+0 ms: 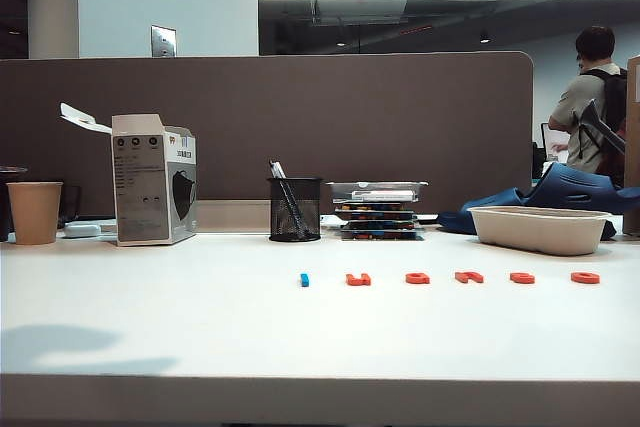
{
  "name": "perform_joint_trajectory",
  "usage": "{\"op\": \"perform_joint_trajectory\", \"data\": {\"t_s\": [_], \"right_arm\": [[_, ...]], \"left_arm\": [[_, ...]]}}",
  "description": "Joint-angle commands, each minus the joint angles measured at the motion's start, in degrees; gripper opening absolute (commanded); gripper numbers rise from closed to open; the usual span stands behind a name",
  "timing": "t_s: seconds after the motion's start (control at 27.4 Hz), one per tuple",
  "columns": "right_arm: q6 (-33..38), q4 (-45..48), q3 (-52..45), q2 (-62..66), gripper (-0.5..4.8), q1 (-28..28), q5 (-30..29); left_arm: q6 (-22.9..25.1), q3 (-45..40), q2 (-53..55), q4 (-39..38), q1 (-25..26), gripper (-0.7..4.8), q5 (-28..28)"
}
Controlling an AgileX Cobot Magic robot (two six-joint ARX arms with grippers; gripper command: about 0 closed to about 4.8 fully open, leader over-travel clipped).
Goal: Select the appropriate letters from the row of letter magnets placed on the table to arrange into the word "sun".
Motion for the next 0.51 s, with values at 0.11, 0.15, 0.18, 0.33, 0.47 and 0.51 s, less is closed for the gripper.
{"op": "perform_joint_trajectory", "data": {"t_s": [0.11, 0.15, 0.18, 0.33, 0.47, 0.51], "right_arm": [[0.7, 0.7, -0.2, -0.4, 0.94, 0.1, -0.1], [1.4, 0.7, -0.2, -0.4, 0.94, 0.1, -0.1], [2.3, 0.7, -0.2, -0.4, 0.94, 0.1, -0.1], [3.5, -4.8, 4.3, -0.2, 0.71, 0.1, 0.1], [2.6, -10.2, 10.6, 0.3, 0.72, 0.1, 0.1], [2.6, -10.7, 12.0, 0.9, 0.75, 0.1, 0.1]], "left_arm": [[-0.2, 0.2, -0.2, 1.8, -1.1, -0.03, -5.1], [-0.2, 0.2, -0.2, 1.8, -1.1, -0.03, -5.5], [-0.2, 0.2, -0.2, 1.9, -1.1, -0.03, -5.9], [-0.2, 0.2, -0.2, 1.8, -1.1, -0.03, -7.8], [-0.2, 0.2, -0.2, 1.8, -1.1, -0.03, -7.7], [-0.2, 0.2, -0.2, 1.8, -1.1, -0.03, -7.7]]}}
